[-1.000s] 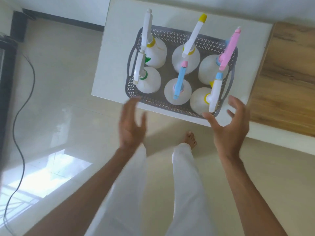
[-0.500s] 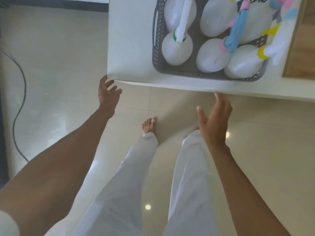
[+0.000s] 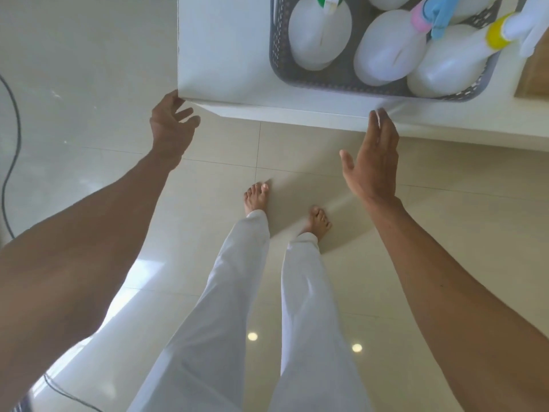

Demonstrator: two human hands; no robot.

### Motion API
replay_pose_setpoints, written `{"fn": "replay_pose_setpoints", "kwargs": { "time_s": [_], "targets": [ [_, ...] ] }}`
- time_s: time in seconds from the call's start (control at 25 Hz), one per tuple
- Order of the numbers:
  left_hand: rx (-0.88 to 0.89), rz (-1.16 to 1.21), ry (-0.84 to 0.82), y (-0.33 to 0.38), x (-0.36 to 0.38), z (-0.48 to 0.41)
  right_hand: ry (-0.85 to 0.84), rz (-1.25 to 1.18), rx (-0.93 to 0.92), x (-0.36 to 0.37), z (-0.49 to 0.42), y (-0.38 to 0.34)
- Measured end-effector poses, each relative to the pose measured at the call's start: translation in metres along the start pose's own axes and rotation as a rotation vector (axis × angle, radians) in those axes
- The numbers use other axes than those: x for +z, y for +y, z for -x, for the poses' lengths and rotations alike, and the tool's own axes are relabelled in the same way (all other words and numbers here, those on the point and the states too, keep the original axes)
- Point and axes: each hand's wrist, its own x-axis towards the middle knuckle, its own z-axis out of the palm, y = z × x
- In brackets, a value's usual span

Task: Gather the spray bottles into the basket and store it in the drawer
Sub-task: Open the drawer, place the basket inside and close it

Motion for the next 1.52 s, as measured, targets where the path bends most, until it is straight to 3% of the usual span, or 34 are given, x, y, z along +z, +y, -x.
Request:
{"fn": "replay_pose_setpoints", "kwargs": {
  "time_s": [0.16,0.32,0.48,0.68,0.8,1.52],
  "targets": [
    [0.087,-0.197,-0.016,0.003,-0.004,-0.002,-0.059,0.160,-0.041,0.010,0.013,0.004],
    [0.049,-0.295,0.041,-0.004,0.012,0.022,-0.119,0.232,-0.047,0.020,0.017,0.010],
    [0.372,-0.663,0.233,0.006,0.073,0.080,-0.119,0.251,-0.039,0.031,0.014,0.012],
    [0.785,-1.068,-0.135,0.025,0.147,0.110,-0.100,0.260,-0.039,0.039,0.014,0.017],
    [0.726,-1.141,-0.262,0.015,0.156,0.115,-0.142,0.233,-0.037,0.042,0.023,0.020],
    [0.476,-1.054,-0.507,-0.033,0.137,0.194,-0.358,0.117,0.025,0.062,0.122,0.032]
  ]
}}
